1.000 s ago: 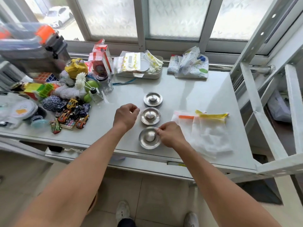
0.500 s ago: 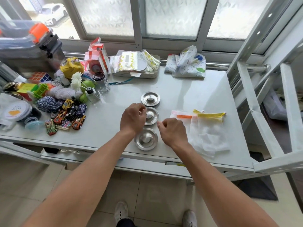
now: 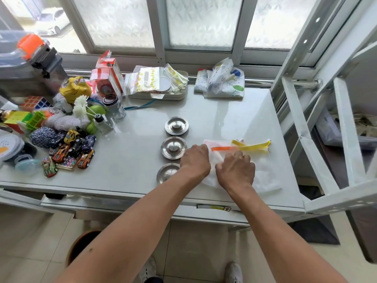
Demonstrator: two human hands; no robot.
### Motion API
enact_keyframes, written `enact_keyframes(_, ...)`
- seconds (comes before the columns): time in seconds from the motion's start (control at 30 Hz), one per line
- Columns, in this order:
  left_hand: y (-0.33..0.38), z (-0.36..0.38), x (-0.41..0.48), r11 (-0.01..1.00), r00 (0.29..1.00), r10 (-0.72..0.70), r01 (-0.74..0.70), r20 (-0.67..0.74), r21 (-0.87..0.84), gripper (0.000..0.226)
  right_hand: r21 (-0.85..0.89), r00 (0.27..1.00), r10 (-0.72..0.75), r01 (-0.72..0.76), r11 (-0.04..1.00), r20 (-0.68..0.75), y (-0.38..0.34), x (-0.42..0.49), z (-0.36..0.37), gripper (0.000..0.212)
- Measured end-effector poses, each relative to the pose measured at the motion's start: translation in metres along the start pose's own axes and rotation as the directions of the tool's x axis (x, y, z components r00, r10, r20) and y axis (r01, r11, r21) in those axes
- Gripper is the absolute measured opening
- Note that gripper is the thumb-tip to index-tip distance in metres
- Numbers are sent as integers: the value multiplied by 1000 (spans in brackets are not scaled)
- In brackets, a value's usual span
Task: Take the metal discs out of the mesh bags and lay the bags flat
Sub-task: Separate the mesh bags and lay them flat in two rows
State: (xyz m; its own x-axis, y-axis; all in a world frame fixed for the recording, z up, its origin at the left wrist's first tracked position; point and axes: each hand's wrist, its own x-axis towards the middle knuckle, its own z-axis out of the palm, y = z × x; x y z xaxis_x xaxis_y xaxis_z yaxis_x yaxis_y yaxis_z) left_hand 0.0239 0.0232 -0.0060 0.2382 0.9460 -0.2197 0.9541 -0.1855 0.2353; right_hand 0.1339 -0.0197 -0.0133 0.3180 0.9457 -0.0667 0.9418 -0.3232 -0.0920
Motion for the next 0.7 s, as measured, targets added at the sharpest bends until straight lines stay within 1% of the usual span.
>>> enact_keyframes(0.03,1,0,1,999,1000,23,-22,-12,33,34,27,1000,16,-15,1000,-15,3,1,-1,39)
enact_keyframes(0.07,1,0,1,995,996,80,-77,-37,70,36,64,999,37,-34,997,-34,7,3,-2,37)
enact_keyframes(0.1,1,0,0,982,984,167,-161,-57,97,40,102,997,59,-53,993,-58,11,5,-3,35)
enact_keyframes(0.13,1,1,-1,959,963,266,-260,-44,113,46,140,993,83,-71,988,-84,16,8,-4,34)
enact_keyframes(0.17,0,3,-3,927,935,356,-354,13,121,56,174,988,105,-85,981,-111,21,11,-4,33)
enact_keyframes(0.2,-1,6,-5,894,902,420,-430,99,123,69,202,983,122,-92,975,-139,26,15,-5,34)
enact_keyframes(0.27,-4,14,-11,848,844,464,-511,267,140,94,230,972,143,-98,968,-188,34,22,-7,34)
enact_keyframes(0.3,-5,18,-12,834,828,466,-529,311,159,99,239,967,152,-100,966,-206,36,26,-7,34)
enact_keyframes(0.33,-5,21,-13,828,826,463,-533,323,176,99,249,962,159,-102,963,-223,38,29,-8,34)
enact_keyframes(0.37,-5,22,-13,830,834,457,-525,309,190,93,262,957,165,-100,960,-238,39,32,-8,34)
enact_keyframes(0.43,-2,21,-8,847,862,433,-489,264,207,79,297,948,177,-95,950,-265,39,38,-11,34)
enact_keyframes(0.5,1,22,0,871,891,403,-444,211,211,71,324,941,179,-80,943,-288,38,42,-12,31)
enact_keyframes(0.57,3,23,10,891,914,380,-404,143,208,69,348,938,180,-70,935,-295,37,47,-12,28)
enact_keyframes(0.63,4,22,21,909,931,360,-363,57,206,71,366,937,186,-68,928,-297,36,51,-12,28)
enact_keyframes(0.7,4,19,31,935,951,307,-294,-34,199,74,374,933,192,-69,925,-304,37,54,-12,27)
